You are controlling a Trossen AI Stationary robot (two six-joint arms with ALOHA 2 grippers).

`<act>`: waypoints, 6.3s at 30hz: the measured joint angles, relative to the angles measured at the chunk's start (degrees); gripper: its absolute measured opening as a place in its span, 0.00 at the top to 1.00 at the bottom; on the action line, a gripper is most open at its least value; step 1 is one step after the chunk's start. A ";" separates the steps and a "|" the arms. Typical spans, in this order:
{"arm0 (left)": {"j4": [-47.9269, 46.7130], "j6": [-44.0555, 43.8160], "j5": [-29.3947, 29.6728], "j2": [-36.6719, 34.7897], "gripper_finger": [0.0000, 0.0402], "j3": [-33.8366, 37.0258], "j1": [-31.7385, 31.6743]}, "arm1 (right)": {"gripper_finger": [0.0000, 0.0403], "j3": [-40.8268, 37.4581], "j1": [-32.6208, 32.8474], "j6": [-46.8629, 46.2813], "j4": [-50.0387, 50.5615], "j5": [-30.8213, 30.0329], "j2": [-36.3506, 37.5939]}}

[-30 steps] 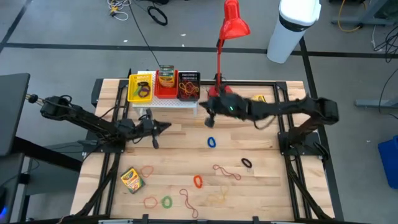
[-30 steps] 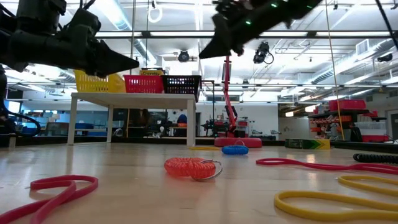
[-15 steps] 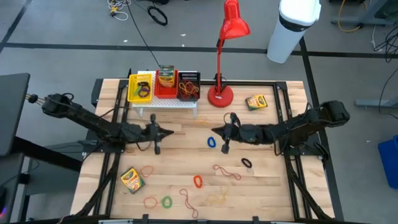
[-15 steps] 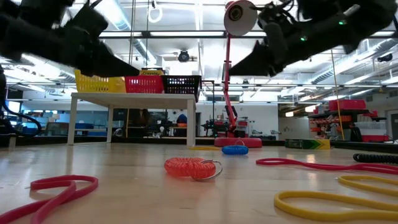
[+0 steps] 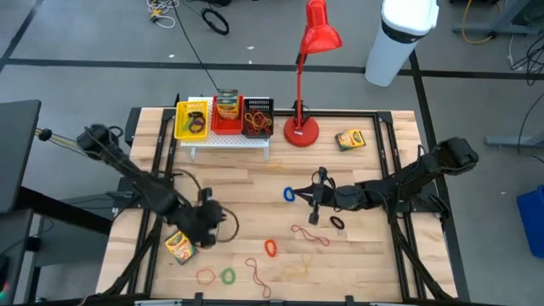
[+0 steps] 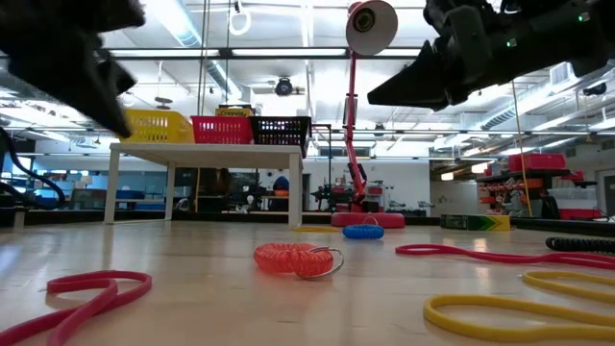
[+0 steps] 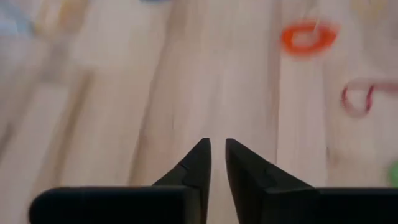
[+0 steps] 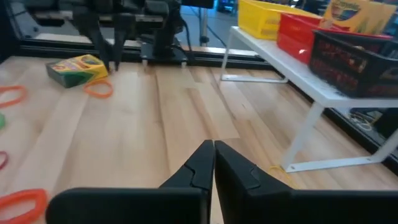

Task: Pick & Place Office Desk Supplies
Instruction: Put the orange rubber band into the black bin on the shelf, then put the blue spring rubber band into the yellow bin on the shelf

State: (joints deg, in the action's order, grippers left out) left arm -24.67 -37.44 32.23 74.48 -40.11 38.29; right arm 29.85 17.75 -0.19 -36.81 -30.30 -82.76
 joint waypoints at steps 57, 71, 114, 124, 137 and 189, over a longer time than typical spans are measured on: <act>-19.43 -19.62 -14.26 20.06 0.98 -9.45 7.46 | 0.98 -1.11 -0.12 -1.04 0.28 2.90 -0.04; -11.02 10.12 9.44 -5.99 0.99 -9.61 -9.60 | 0.96 -1.11 -0.12 -1.01 0.05 2.88 -0.04; 25.41 48.01 -29.12 4.50 0.57 -18.55 -65.03 | 0.96 -1.16 -0.13 -0.81 0.86 2.69 -0.04; 10.03 39.98 -31.37 4.41 0.64 -25.01 -65.76 | 0.96 -1.16 -0.14 -0.37 0.52 2.69 -0.04; -4.43 34.81 -29.36 7.57 0.52 -37.37 -66.23 | 0.96 -1.16 -0.14 -0.28 0.43 2.78 -0.04; 84.61 43.40 -29.23 12.31 0.98 23.07 -28.13 | 0.82 3.43 -0.37 -25.87 17.80 -5.35 -9.57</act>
State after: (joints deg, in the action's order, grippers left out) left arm 59.94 5.96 3.00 86.79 -17.04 10.16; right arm 33.28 17.38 -26.06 -19.02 -35.65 -92.33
